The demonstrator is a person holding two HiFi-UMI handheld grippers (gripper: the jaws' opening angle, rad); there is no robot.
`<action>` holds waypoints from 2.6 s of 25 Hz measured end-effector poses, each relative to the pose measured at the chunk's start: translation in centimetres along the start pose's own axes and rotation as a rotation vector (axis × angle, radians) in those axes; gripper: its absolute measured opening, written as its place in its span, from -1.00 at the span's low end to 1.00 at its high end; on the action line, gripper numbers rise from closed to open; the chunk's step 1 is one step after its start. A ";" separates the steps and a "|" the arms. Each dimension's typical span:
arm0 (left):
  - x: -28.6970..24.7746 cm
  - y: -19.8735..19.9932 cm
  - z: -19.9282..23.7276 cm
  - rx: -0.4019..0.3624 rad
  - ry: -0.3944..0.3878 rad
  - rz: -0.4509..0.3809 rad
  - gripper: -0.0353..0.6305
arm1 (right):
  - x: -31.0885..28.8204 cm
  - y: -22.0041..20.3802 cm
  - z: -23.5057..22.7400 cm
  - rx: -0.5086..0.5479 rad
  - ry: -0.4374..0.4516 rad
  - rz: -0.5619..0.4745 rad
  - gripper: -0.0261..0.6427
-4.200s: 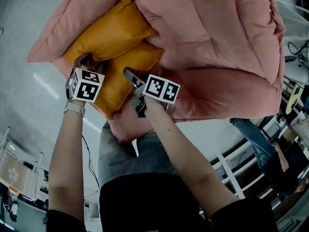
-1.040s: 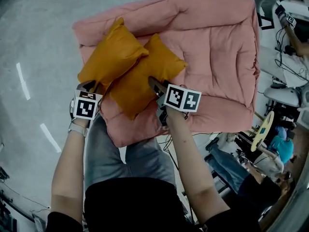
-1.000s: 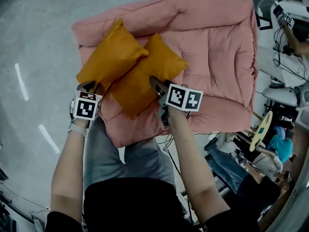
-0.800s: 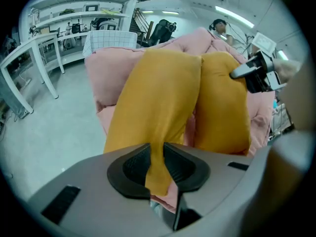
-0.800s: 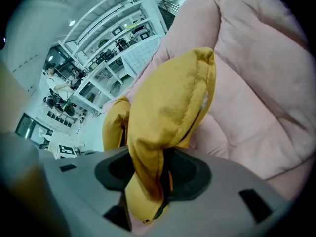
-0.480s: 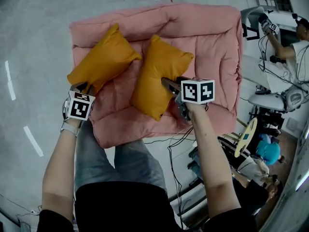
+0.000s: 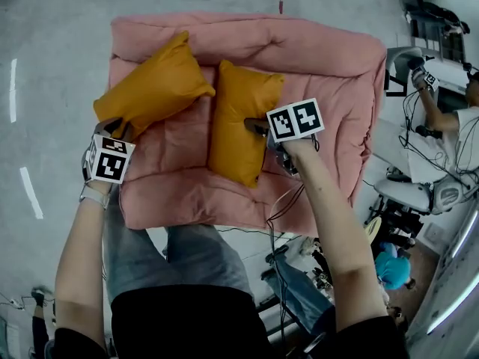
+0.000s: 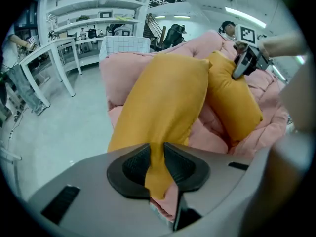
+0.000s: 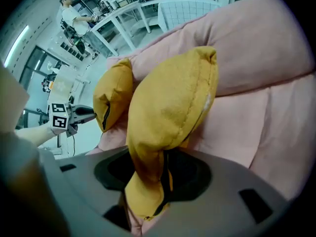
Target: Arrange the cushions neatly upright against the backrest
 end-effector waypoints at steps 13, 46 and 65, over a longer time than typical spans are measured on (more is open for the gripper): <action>0.1 -0.5 -1.0 0.133 0.118 -0.106 -0.61 | -7.2 2.1 -4.0 -0.095 0.070 0.061 -0.34; -0.1 -0.7 -1.7 0.208 0.153 -0.133 -0.61 | -4.0 -8.5 -2.3 -0.192 0.129 -0.049 0.22; -0.3 -0.8 -1.9 0.205 0.174 -0.140 -0.61 | -11.7 -14.9 0.3 -0.358 0.091 0.067 -0.14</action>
Point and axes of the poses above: the fingertips, and each gripper's own axes: x backward along the fingers, z to its left, y out of its top, the point moved 9 cm from there along x, backward along the fingers, and after that the axes turned 9 degrees about -y, right-handed, at the moved point
